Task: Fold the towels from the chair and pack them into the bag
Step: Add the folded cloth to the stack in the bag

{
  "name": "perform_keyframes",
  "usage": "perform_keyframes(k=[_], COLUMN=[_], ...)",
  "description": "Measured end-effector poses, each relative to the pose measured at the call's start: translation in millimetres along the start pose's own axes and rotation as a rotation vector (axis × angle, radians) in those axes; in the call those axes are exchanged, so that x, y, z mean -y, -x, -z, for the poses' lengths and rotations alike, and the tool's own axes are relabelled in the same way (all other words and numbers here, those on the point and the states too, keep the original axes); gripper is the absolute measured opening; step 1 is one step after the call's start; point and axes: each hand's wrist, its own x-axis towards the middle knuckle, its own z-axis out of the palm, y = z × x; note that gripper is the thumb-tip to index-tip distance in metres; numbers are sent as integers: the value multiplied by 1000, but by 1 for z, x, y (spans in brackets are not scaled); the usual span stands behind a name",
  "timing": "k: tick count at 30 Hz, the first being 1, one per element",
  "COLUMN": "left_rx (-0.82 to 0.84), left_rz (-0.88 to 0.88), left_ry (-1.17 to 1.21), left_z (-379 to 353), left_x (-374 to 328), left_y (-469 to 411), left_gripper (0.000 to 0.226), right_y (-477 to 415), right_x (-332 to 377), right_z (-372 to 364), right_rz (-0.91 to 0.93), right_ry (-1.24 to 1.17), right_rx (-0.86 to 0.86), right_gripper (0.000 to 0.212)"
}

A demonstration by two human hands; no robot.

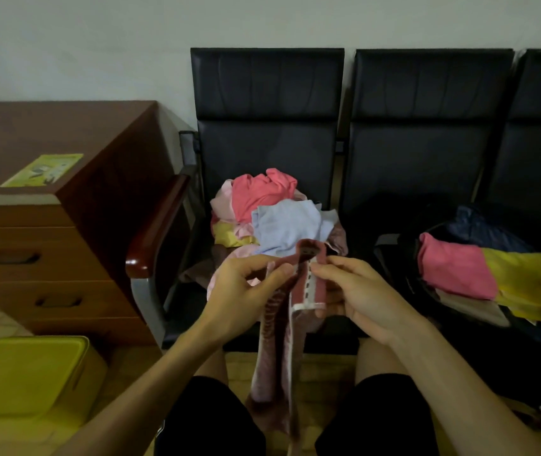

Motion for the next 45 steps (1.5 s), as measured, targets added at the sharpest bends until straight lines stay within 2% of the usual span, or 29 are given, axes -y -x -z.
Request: perform_keyframes(k=[5,8,11,14,17,19,21,23,26,28,30,31,32,34,36,38,40,42,45], left_rx=[32,105,128,57,14,27,29,-3,-19,15,43,59,82,131,127,59,2,-34,-18], left_rz=[-49,-99,-148,-218,-218,-206,-152,-68,-40,-29,-16,-15,-8,20,38,55,75,77,57], left_ry=[-98,-181,-319,-440,-422,-389,-327,-229,-167,-150,-120,-114,-110,-95,-107,-136,-137,-138,-114], left_z=[-2,1,2,0,5,8,12,17,28,35,40,43,45,52,60,68,70,71,70], left_x=[-5,-3,5,13,17,19,19,15,-1,-10,-18,-21,-24,-27,-25,-21,-16,-14,-14], left_y=[3,5,9,9,6,4,-1,-9,-22,-28,-32,-33,-33,-33,-34,-34,-33,-32,-30], left_gripper=[36,26,50,46,22,16,19,32,41,33,23,22,22,21,21,22,23,23,23], right_y=[-3,-5,-6,-5,-3,-1,0,-1,-14,-23,-31,-34,-35,-36,-35,-31,-27,-26,-24], right_x=[-2,-3,-4,-3,-2,-1,-1,-4,-18,-22,-25,-25,-23,-15,2,22,32,31,30], right_z=[-9,-13,-15,-18,-19,-16,-12,-7,5,14,23,26,26,25,23,19,12,9,10], right_rz=[10,1,-10,6,21,11,5,31,71,83,96,103,110,163,283,433,519,528,514], right_ry=[-20,-28,-71,-112,-10,45,75,112,151,137,105,107,133,181,106,70,147,242,229], right_rx=[-17,-45,-59,-17,15,53,95,49,-179,-271,-221,-152,-77,20,-13,-77,-72,-92,-137], right_gripper=[18,17,16,16,20,24,27,30,45,66,80,80,71,34,14,14,13,13,16])
